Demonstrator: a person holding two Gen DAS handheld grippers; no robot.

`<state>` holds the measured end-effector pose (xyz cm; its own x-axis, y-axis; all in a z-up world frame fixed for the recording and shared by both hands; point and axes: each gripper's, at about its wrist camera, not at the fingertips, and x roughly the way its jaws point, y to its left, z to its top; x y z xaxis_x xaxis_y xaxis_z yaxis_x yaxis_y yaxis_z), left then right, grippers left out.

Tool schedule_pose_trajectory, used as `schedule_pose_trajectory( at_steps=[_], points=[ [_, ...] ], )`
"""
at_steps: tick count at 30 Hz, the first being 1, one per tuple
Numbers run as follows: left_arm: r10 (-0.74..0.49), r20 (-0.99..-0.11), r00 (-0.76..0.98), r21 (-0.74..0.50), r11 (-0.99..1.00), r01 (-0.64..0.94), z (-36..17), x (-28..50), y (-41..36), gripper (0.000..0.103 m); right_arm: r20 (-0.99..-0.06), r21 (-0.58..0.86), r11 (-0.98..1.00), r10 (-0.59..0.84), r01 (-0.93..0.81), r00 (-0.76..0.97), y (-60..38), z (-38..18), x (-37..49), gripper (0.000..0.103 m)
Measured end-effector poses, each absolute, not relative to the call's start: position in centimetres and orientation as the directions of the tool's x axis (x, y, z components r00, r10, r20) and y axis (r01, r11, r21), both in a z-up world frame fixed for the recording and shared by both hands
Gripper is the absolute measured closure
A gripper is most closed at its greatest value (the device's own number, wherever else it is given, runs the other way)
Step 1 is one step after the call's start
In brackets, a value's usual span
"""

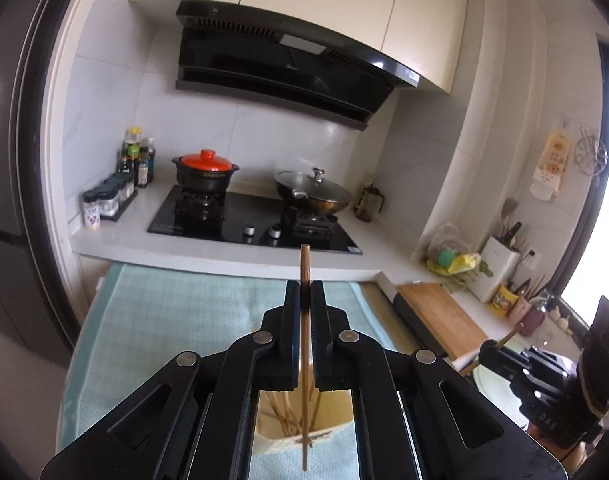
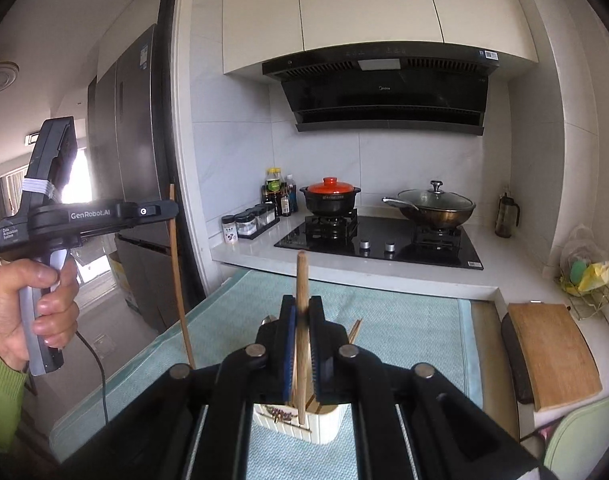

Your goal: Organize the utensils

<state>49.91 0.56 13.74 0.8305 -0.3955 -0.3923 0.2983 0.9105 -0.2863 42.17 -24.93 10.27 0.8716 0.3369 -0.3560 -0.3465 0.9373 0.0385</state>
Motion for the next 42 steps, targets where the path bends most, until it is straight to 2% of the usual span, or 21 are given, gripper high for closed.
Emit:
schedule_pose_trajectory(
  at_steps=[6,22,28,29,30,31,32,33,36,38,42],
  points=[
    [-0.355,-0.412,0.839,-0.262,0.928,0.264,12.0,54.6,-0.8,0.101,-0.374,0.038,0.937,0.335,-0.347,0.865,-23.7,9.6,46.9,0.097],
    [-0.298,-0.615,0.731,-0.233,0.953,0.192,-0.9,61.8,-3.6,0.101,-0.684,0.198,0.911,0.392,-0.36,0.615,-22.2,-2.4,58.7,0.096],
    [-0.283,-0.651,0.704,-0.206,0.959,0.195,-2.9,61.8,-4.4,0.099,-0.708,0.166,0.919,0.364,-0.358,0.605,-20.9,-4.4,60.7,0.092],
    [-0.279,-0.653,0.704,-0.204,0.96,0.191,-3.0,61.7,-4.4,0.097,-0.704,0.168,0.921,0.362,-0.351,0.611,-21.0,-4.4,60.9,0.083],
    [-0.278,-0.655,0.703,-0.203,0.96,0.191,-3.0,61.5,-4.3,0.084,-0.695,0.175,0.921,0.365,-0.347,0.619,-21.1,-4.3,61.0,0.075],
    [-0.271,-0.655,0.706,-0.197,0.962,0.187,-2.9,61.3,-4.2,0.058,-0.682,0.185,0.919,0.376,-0.349,0.627,-21.3,-4.1,61.0,0.058],
    [-0.253,-0.65,0.716,-0.184,0.967,0.175,-2.7,60.8,-4.1,0.044,-0.668,0.195,0.916,0.385,-0.35,0.637,-21.5,-3.9,60.9,0.047],
    [-0.23,-0.637,0.736,-0.167,0.973,0.16,-2.4,60.1,-3.8,0.025,-0.654,0.201,0.915,0.391,-0.35,0.648,-21.7,-3.5,60.6,0.046],
    [-0.193,-0.593,0.782,-0.117,0.981,0.154,-1.1,57.5,-3.1,0.012,-0.626,0.189,0.92,0.382,-0.343,0.679,-22.3,-2.4,59.3,0.041],
    [-0.163,-0.57,0.805,-0.087,0.987,0.138,-0.3,55.3,-2.7,0.002,-0.603,0.162,0.928,0.361,-0.334,0.711,-22.7,-1.4,57.7,0.032],
    [-0.098,-0.517,0.851,-0.038,0.995,0.091,1.2,50.6,-2.3,0.001,-0.55,0.096,0.941,0.321,-0.324,0.771,-23.0,0.8,53.7,0.023]
  ],
)
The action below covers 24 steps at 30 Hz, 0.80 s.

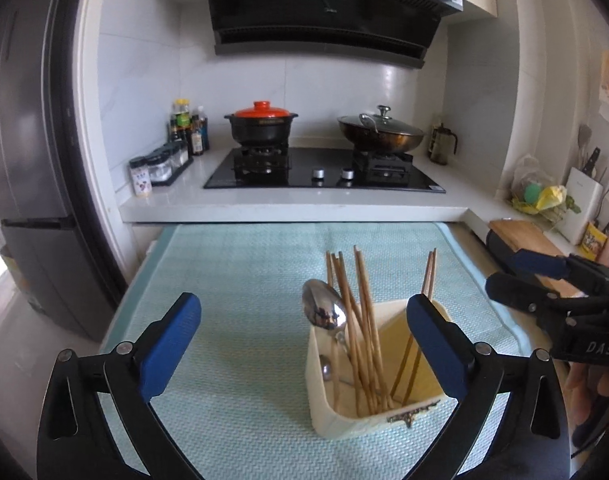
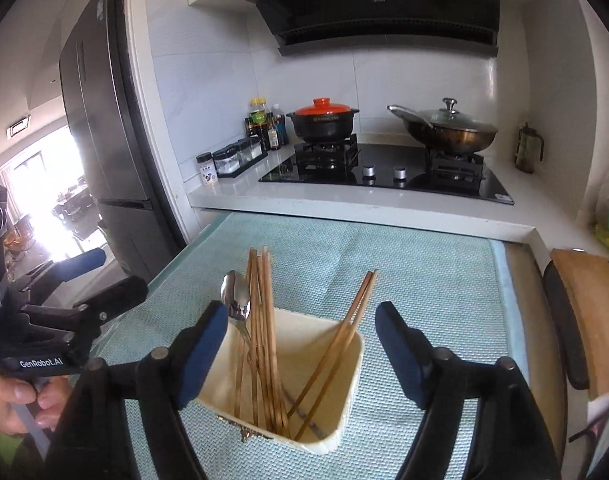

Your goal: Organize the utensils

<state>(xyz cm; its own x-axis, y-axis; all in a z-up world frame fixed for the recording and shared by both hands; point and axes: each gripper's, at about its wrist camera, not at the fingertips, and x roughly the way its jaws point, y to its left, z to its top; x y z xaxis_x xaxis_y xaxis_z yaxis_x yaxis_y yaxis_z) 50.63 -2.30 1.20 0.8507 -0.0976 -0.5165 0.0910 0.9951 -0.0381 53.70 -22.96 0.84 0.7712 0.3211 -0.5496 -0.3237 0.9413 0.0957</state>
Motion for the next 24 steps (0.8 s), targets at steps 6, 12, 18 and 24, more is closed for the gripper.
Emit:
schedule_pose_trajectory(
  at_steps=[6,12,18,24],
  points=[
    [0.029,-0.444,0.896,0.039,0.999,-0.013,2.5,42.6,-2.3,0.0,-0.42,0.052,0.95,0.301,-0.308,0.856,-23.6,4.4,45.4,0.022],
    [0.035,-0.541,0.841,0.024,0.999,-0.026,1.6,35.8,-2.0,0.0,-0.375,0.111,0.95,0.311,-0.291,0.873,-23.7,5.3,37.9,0.005],
    [0.033,-0.563,0.826,0.023,0.999,-0.024,1.2,30.9,-2.2,0.0,-0.382,0.073,0.968,0.25,-0.241,0.89,-22.3,4.2,31.5,0.004],
    [0.016,-0.561,0.828,0.006,1.0,-0.015,1.5,27.6,-2.1,0.0,-0.408,0.065,0.975,0.219,-0.211,0.886,-21.9,3.5,27.8,0.004]
  ],
)
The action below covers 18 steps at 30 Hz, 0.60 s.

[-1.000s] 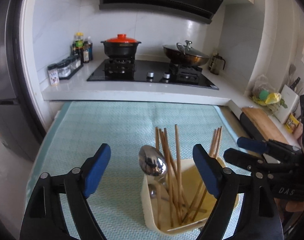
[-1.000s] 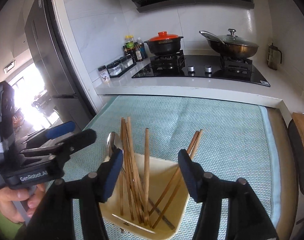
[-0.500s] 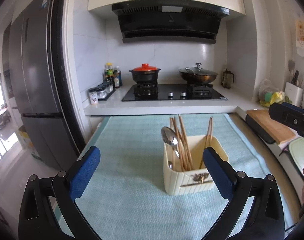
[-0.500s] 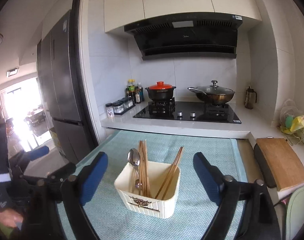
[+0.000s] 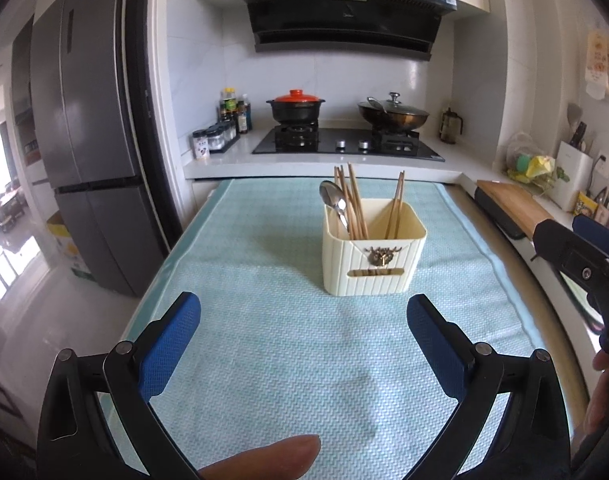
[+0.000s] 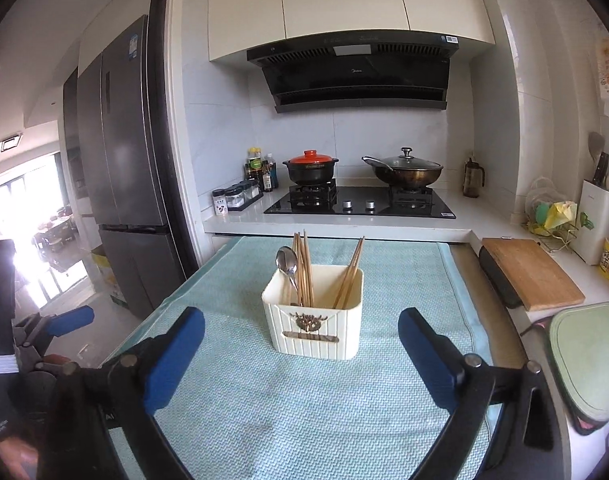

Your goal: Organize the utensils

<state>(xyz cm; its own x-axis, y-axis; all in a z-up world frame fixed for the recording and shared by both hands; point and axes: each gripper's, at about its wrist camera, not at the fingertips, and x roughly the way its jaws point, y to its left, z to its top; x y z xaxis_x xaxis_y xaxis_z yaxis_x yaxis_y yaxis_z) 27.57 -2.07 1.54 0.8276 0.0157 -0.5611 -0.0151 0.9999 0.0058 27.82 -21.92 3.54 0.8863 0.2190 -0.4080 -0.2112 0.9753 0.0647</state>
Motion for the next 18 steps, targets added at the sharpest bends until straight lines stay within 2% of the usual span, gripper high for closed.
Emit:
schedule_pose_trajectory(
  at_steps=[18],
  points=[
    [0.034,-0.563,0.825,0.017,0.999,-0.029,2.0,26.1,-2.1,0.0,-0.454,0.048,0.977,0.207,-0.208,0.867,-21.9,2.8,25.7,0.004]
  ],
)
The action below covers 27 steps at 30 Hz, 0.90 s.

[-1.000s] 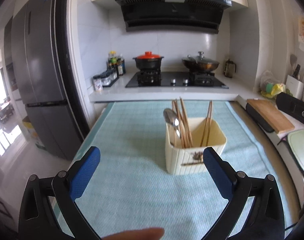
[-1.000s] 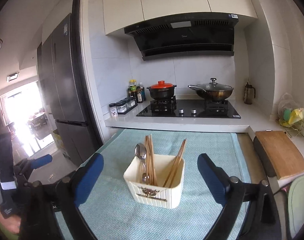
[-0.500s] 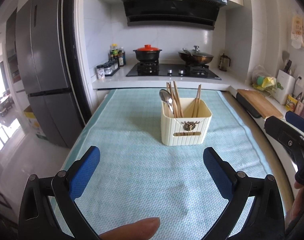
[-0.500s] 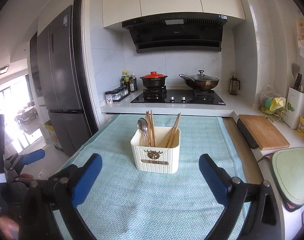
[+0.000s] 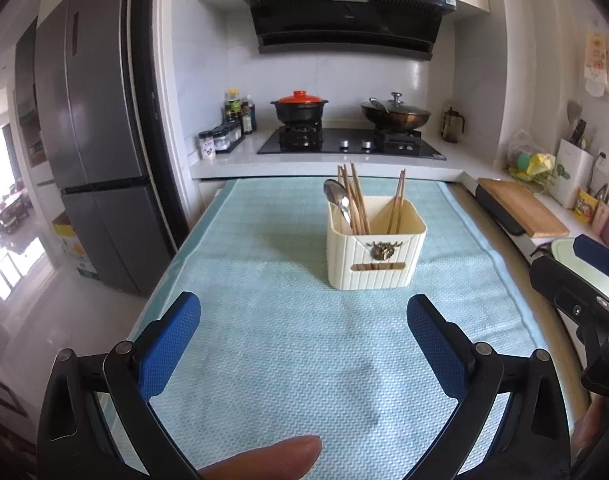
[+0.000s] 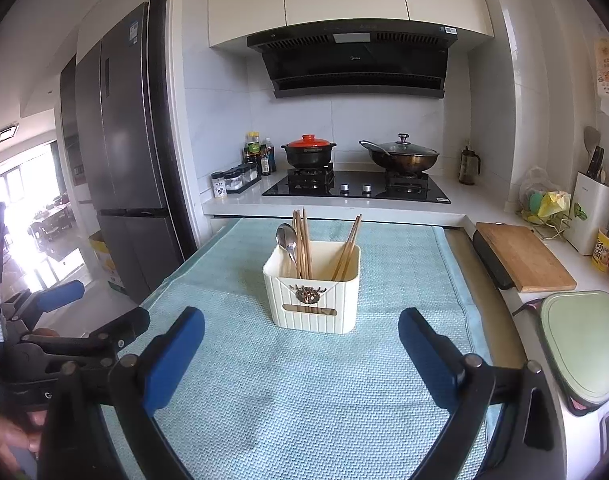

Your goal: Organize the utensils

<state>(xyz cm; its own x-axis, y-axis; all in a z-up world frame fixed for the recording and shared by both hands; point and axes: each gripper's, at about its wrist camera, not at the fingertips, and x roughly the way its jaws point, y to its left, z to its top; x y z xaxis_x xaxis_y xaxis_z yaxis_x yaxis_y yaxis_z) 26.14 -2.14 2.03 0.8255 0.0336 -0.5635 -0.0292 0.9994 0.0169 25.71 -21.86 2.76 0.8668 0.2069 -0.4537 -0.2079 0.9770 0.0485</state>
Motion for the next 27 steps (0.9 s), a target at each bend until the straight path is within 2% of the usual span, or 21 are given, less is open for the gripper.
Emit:
schedule_pose_trajectory(
  at_steps=[27],
  points=[
    [0.026,-0.568,0.822,-0.005,0.999,-0.036,2.15,26.27,-1.42,0.0,-0.453,0.034,0.973,0.218,-0.228,0.865,-20.93,3.16,25.43,0.004]
  ],
)
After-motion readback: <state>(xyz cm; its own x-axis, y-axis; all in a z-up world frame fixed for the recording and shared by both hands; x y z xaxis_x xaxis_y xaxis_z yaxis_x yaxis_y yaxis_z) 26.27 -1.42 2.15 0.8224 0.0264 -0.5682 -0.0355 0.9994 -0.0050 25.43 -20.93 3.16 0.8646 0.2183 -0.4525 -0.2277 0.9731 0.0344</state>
